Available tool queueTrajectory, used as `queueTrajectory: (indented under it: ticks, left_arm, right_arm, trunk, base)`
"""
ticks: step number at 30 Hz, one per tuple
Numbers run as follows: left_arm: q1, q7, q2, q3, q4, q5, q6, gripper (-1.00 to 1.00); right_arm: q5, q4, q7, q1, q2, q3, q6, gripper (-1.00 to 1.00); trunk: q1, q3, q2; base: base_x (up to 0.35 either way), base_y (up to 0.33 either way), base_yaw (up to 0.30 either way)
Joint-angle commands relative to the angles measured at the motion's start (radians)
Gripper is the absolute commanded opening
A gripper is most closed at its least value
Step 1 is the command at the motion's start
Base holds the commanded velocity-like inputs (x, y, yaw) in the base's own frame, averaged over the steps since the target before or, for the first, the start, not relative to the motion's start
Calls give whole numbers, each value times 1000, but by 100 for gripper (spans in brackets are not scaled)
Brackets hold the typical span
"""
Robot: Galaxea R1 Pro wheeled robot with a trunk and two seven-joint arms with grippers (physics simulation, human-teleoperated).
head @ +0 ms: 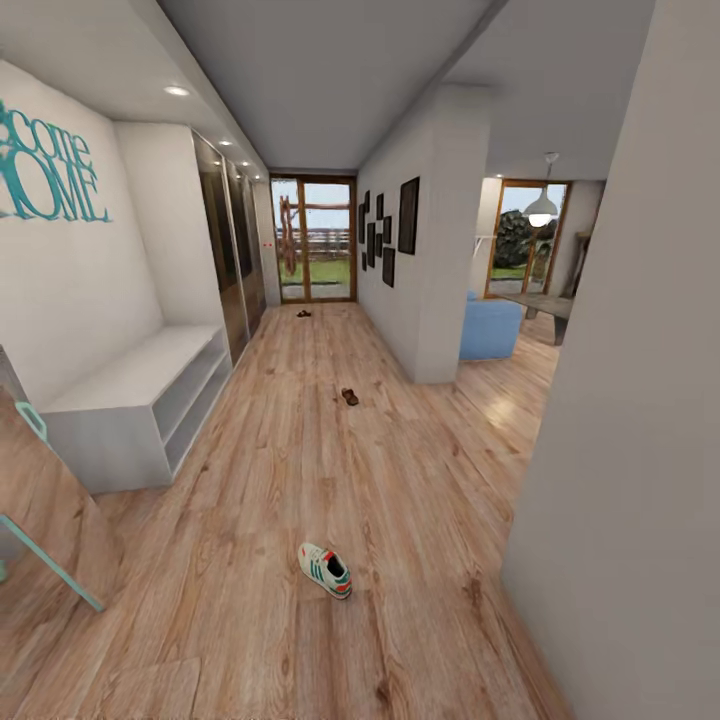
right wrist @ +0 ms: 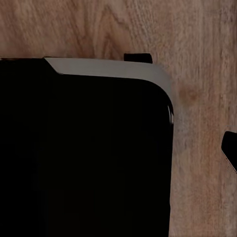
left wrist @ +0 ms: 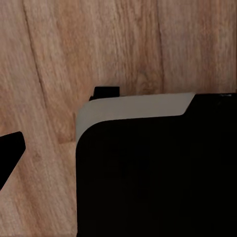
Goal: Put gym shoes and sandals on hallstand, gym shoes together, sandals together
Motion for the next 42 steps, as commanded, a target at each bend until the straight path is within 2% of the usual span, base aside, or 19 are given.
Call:
queueTrajectory:
  ticks: [1, 8, 9, 19, 24, 33, 42]
  left_arm:
    - [-1, 0, -2, 0, -5, 1, -4, 100]
    - [-1, 0, -4, 2, -44, 7, -8, 100]
    - [-1, 0, -3, 2, -505, 8, -8, 100]
    - [-1, 0, -1, 20, -505, 34, -8, 100]
    - [-1, 0, -1, 23, -505, 37, -8, 100]
    - [-1, 0, -2, 23, -504, 37, -8, 100]
    - [-1, 0, -2, 23, -504, 37, -8, 100]
  right_arm:
    - [0, -6, 2, 0, 0, -1, 0, 100]
    - [1, -38, 1, 0, 0, 0, 0, 100]
    - [1, -38, 1, 0, 0, 1, 0, 100]
    - [1, -39, 1, 0, 0, 1, 0, 100]
    - [1, -39, 1, 0, 1, 1, 0, 100]
    - [1, -39, 1, 0, 1, 1, 0, 100]
    - [1, -39, 1, 0, 1, 1, 0, 100]
  trunk:
    - [0, -2, -1]
    - [0, -10, -1]
    - [0, -11, -1]
    - [0, -23, -1]
    - [0, -29, -1]
    - [0, -31, -1]
    - [0, -35, -1]
  base:
    - [0, 0, 174]
    - [0, 0, 190]
    - [6, 0, 199]
    - [153, 0, 202]
    - [320, 0, 192]
    - [345, -5, 32]
    - [298, -183, 230]
